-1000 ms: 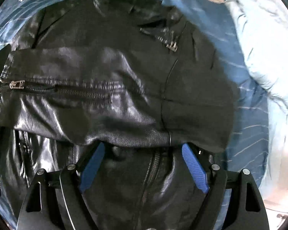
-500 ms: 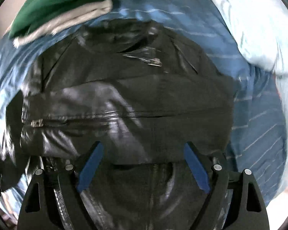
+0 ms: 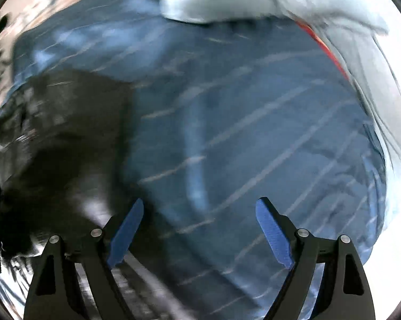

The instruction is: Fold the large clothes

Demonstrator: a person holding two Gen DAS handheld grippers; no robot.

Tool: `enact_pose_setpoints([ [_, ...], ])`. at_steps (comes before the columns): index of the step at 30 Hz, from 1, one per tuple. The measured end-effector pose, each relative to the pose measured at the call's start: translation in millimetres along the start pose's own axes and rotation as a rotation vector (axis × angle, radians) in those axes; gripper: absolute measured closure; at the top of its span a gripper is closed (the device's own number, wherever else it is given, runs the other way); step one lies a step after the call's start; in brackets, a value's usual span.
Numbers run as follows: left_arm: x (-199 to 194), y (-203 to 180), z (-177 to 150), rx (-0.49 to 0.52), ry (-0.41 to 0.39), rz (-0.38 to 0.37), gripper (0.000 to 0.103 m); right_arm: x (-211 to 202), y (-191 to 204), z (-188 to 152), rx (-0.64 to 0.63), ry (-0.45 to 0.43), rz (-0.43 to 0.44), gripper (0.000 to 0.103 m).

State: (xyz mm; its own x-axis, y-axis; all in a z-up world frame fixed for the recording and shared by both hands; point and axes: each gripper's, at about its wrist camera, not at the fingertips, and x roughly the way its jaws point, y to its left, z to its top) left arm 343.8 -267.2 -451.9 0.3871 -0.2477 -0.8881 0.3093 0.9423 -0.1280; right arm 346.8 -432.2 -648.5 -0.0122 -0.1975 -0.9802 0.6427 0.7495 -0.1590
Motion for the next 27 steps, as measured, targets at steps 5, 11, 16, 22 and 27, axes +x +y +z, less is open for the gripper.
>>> enact_pose_setpoints([
  [5, 25.6, -20.8, -11.1, 0.047, 0.081, 0.053, 0.070, 21.8, -47.5, 1.3, 0.070, 0.054, 0.017, 0.015],
  [11, -0.8, -3.5, -12.5, -0.031, 0.057, 0.008, 0.002, 28.6, -77.9, 1.1, 0.158, 0.137, 0.170, 0.015],
  [16, -37.1, 66.2, -26.0, -0.126, 0.038, 0.162, 0.002, 11.3, -66.6, 15.1, 0.193, 0.160, 0.428, 0.015],
  [22, -27.5, 176.1, -51.2, -0.212, 0.100, 0.508, 0.002, 11.4, 8.8, 39.5, 0.106, 0.234, 0.654, 0.016],
  [27, 12.9, 232.1, -67.8, -0.250, 0.187, 0.632, 0.002, 32.5, 76.1, 46.6, -0.081, 0.266, 0.597, 0.059],
])
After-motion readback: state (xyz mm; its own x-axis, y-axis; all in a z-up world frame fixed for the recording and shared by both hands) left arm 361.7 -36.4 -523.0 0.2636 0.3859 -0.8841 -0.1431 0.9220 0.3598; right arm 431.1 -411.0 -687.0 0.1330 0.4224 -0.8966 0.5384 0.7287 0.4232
